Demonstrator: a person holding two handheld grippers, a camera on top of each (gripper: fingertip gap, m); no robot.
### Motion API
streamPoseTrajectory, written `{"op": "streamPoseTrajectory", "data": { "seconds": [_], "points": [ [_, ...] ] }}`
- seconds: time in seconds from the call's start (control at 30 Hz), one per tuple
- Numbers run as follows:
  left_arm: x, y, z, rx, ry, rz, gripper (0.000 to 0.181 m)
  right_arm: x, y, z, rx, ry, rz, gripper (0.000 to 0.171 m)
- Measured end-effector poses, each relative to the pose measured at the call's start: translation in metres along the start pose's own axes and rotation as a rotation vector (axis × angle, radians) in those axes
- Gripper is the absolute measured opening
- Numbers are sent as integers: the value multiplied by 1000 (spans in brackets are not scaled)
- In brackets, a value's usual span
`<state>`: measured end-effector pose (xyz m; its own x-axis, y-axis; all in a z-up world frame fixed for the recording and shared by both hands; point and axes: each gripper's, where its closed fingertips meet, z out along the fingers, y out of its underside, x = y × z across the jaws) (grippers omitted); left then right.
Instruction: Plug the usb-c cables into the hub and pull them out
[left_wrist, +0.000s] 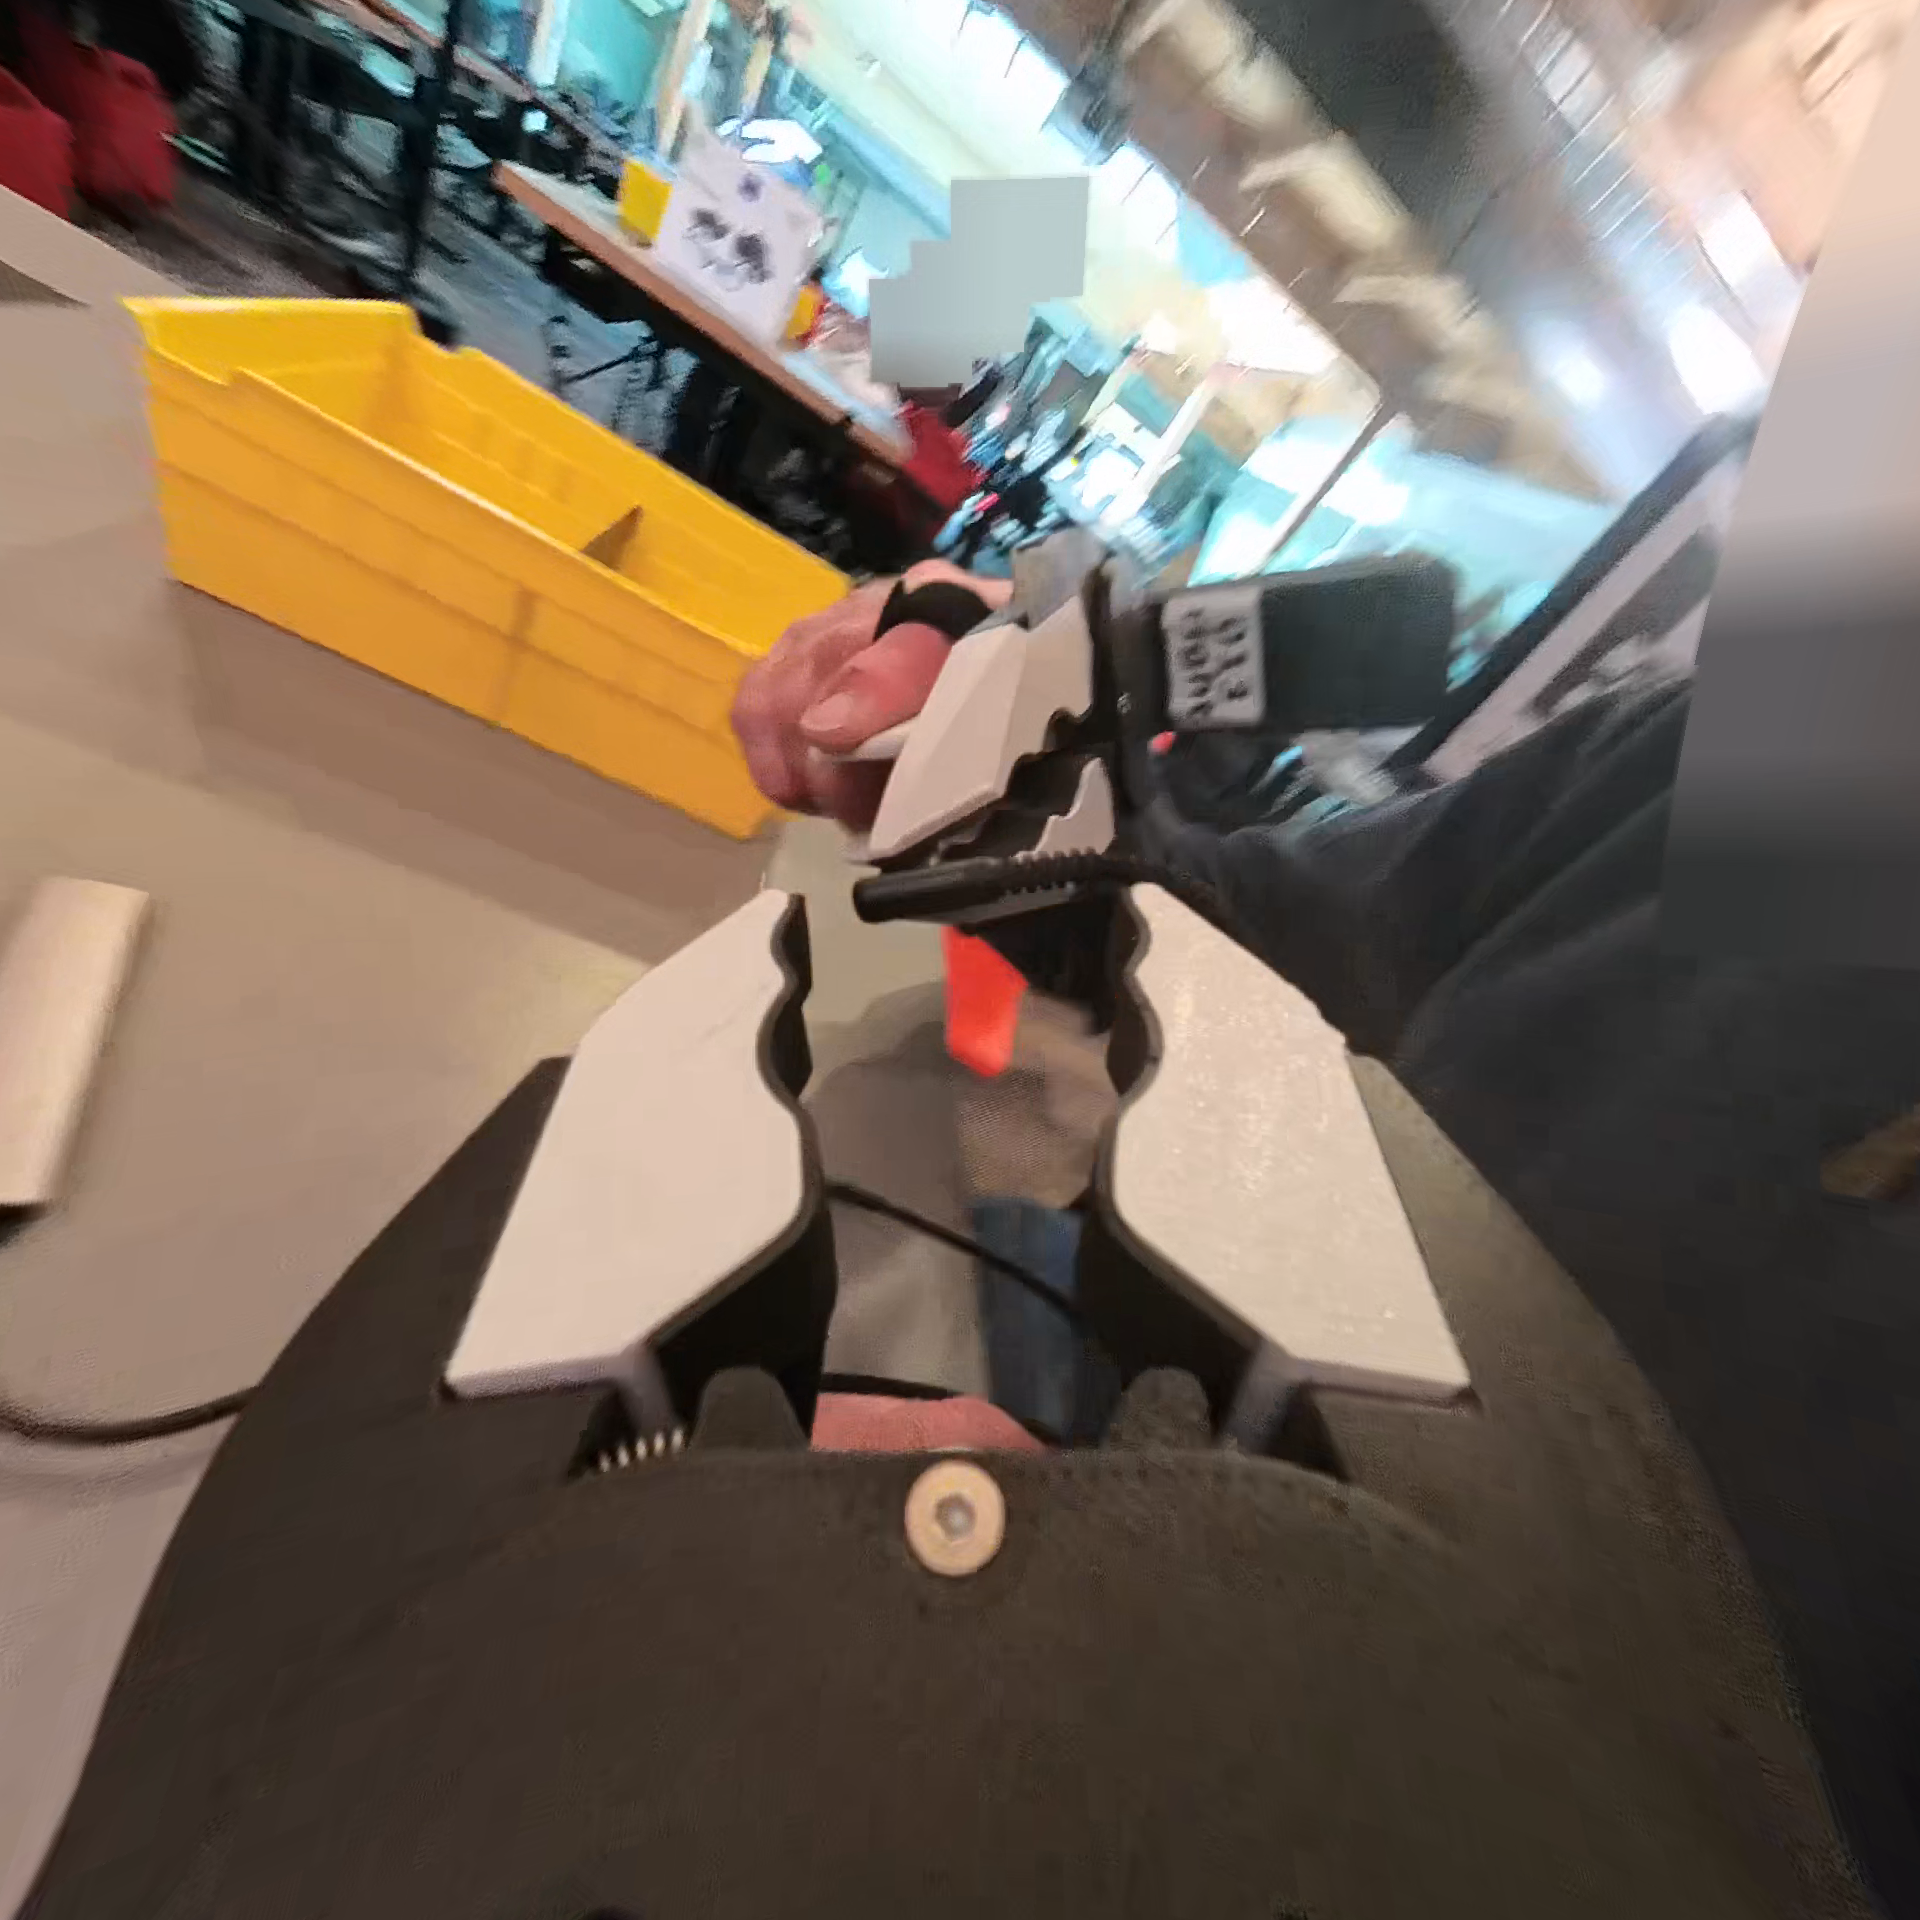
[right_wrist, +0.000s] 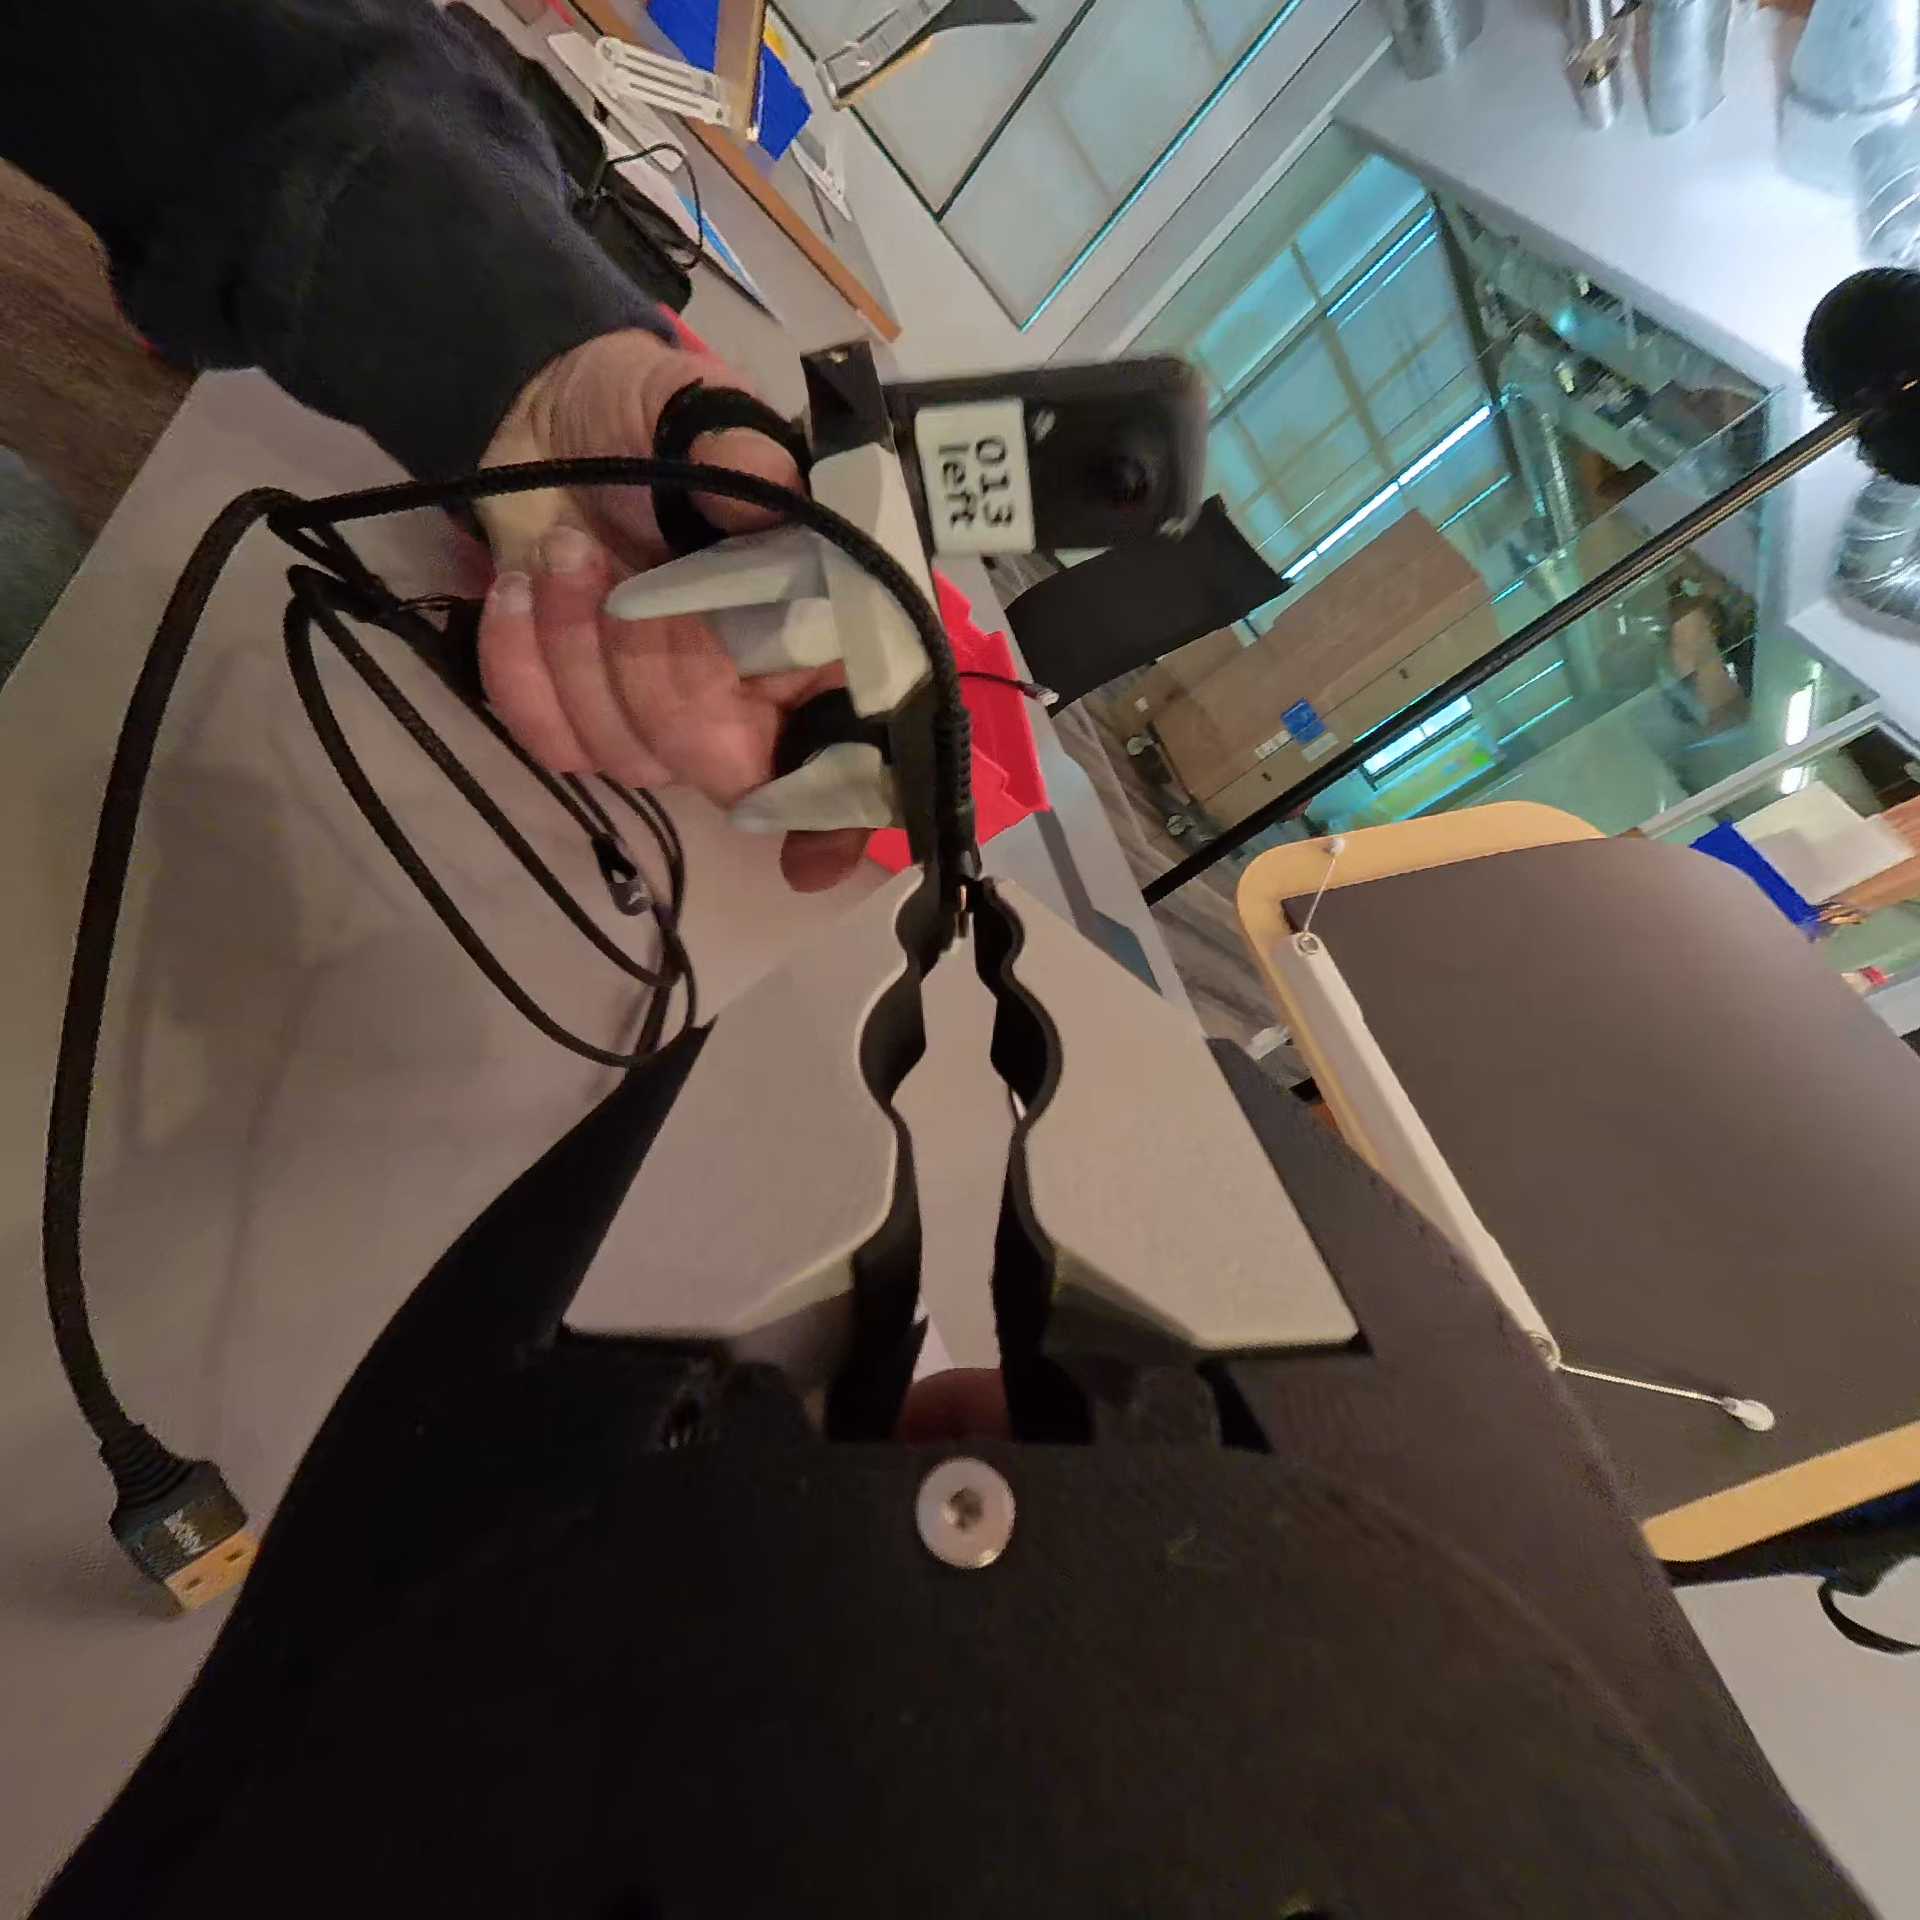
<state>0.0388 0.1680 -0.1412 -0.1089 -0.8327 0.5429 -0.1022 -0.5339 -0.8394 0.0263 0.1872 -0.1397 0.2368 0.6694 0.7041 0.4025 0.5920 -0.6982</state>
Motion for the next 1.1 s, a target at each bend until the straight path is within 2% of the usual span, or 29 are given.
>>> {"op": "streamPoseTrajectory", "data": {
  "seconds": [0.07, 0.23, 0.33, 0.5, 0.63, 1.1],
  "points": [
    [3, -6, -3, 68, 73, -87, 54, 4, -2, -2, 10, 20, -6, 3],
    [-2, -11, -8, 140, 114, -139, 55, 3, 1, -4, 3, 20, -20, 3],
    [0, -15, -10, 141, 108, -96, 66, -2, 2, -3, -3, 9, -27, 4],
    [12, 4, 6, -19, 94, 23, 94, -2, 2, -2, 6, 12, 0, 3],
    [9, 5, 9, -28, 44, 108, 76, 1, 4, -3, 14, 19, 35, 3],
    [4, -1, 15, 61, -14, 169, 56, 2, 4, -9, 52, 29, 105, 3]
  ]
}}
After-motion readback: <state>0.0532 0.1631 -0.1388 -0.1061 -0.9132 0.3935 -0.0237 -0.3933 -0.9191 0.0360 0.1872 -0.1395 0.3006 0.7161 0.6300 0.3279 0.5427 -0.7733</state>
